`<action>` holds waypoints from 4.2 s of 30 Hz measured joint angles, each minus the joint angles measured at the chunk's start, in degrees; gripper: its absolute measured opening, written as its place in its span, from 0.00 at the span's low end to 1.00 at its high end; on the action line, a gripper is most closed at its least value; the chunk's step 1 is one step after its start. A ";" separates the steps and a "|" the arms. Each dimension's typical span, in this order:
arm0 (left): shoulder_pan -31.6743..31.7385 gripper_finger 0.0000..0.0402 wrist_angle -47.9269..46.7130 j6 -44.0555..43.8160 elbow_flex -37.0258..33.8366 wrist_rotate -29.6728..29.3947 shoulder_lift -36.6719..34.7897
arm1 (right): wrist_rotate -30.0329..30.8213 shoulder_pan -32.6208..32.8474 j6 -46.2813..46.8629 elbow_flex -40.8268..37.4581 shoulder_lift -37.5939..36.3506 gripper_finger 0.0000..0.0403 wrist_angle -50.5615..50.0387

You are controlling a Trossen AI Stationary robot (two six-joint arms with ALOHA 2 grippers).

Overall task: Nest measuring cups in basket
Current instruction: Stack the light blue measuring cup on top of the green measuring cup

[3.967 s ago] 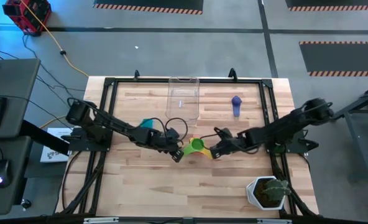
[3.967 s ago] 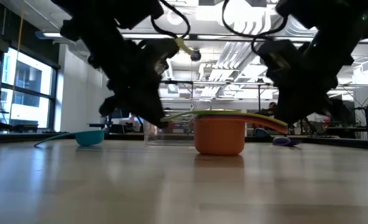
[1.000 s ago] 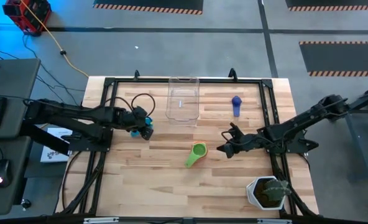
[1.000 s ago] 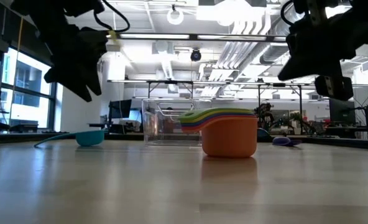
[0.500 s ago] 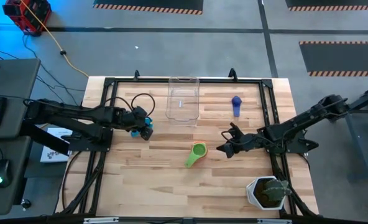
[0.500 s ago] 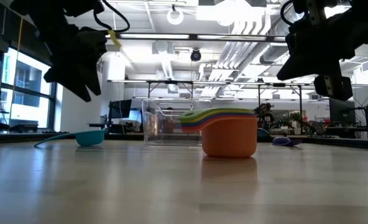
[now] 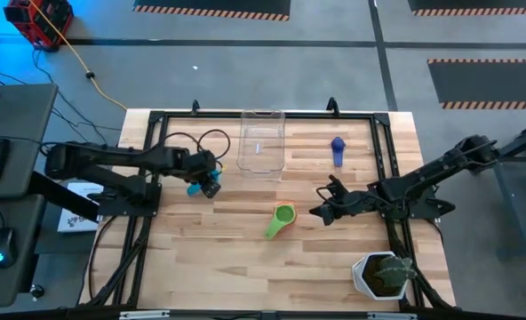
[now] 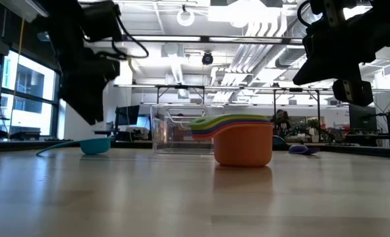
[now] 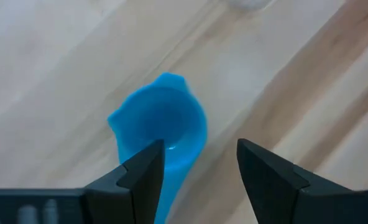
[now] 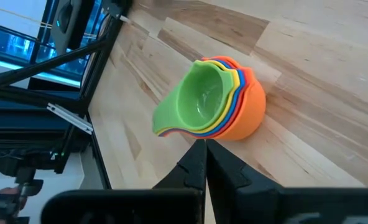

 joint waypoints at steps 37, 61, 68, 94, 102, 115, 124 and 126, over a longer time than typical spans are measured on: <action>0.26 0.02 3.96 3.95 -0.02 4.44 10.38 | 1.29 0.00 0.23 0.00 0.00 0.00 0.04; -24.51 0.00 0.83 -3.35 39.62 2.59 21.00 | 1.53 -0.04 1.06 0.02 0.00 0.00 0.33; -24.35 0.00 1.08 1.15 49.24 3.17 33.38 | 10.56 -0.06 -0.21 0.05 -0.08 0.00 4.27; -19.41 0.05 4.77 2.64 54.53 2.84 46.23 | 16.09 -0.70 -14.56 0.11 -11.32 0.00 6.81; -19.41 0.07 4.70 2.64 54.62 2.86 46.23 | 16.09 -0.70 -14.50 0.11 -11.32 0.00 6.32; -19.15 0.25 4.72 2.62 54.58 2.18 46.23 | 16.70 -0.70 -14.09 0.09 -11.32 0.00 6.19; -16.33 0.31 -0.76 7.79 54.51 2.53 41.82 | 16.70 -0.70 -14.04 0.09 -11.30 0.00 6.05; -15.53 0.26 -3.67 10.62 54.29 -0.55 40.16 | 16.70 -0.70 -14.03 0.07 -11.30 0.00 6.01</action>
